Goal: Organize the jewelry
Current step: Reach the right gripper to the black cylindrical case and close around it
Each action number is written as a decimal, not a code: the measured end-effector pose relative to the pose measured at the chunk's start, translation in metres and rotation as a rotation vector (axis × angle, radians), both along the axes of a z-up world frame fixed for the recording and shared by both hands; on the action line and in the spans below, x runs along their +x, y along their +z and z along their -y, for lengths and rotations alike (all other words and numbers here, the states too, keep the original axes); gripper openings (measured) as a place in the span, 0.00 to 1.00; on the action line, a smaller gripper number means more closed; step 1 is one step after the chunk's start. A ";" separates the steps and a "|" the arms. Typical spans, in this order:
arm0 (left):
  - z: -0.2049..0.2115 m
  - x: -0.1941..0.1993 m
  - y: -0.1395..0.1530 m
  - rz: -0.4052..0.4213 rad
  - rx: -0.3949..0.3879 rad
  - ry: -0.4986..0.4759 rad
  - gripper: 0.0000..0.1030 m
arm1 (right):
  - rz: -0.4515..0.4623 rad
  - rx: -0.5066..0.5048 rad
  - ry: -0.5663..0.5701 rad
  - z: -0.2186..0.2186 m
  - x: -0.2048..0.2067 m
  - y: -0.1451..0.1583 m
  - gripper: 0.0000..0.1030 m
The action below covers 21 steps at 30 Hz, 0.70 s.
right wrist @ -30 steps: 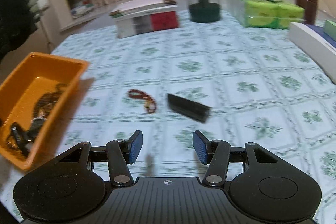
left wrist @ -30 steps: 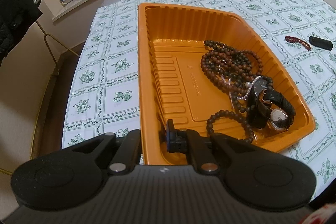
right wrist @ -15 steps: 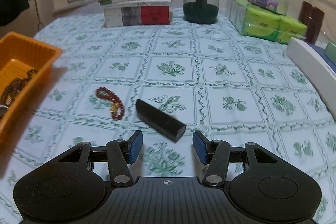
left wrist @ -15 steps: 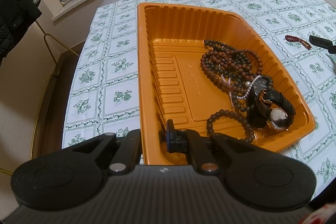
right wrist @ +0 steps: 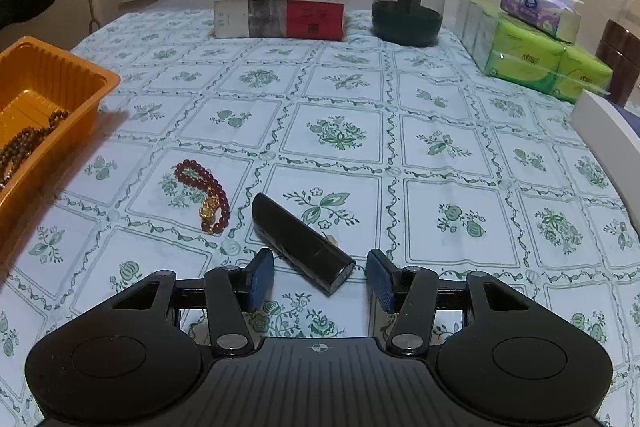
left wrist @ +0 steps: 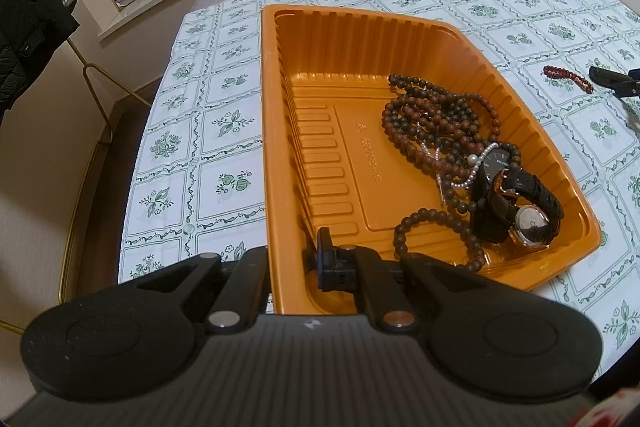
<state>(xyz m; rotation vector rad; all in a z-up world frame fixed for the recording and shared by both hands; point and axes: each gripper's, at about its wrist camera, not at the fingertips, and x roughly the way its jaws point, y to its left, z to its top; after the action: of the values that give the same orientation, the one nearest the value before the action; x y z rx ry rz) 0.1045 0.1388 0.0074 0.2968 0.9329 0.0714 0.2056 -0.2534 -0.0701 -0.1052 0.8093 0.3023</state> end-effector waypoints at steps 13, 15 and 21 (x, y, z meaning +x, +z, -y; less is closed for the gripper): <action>-0.001 0.000 0.000 0.000 -0.001 -0.001 0.05 | -0.016 0.003 0.000 -0.012 -0.020 0.004 0.27; -0.001 -0.001 0.000 0.000 0.000 -0.001 0.05 | -0.029 0.021 0.005 -0.016 -0.027 0.005 0.26; -0.002 -0.001 0.000 0.002 -0.002 -0.001 0.05 | -0.035 0.022 0.072 -0.034 -0.047 0.007 0.27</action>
<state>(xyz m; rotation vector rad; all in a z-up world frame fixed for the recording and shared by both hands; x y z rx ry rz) 0.1038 0.1404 0.0071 0.2952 0.9307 0.0703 0.1586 -0.2198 -0.0631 -0.1085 0.8383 0.3821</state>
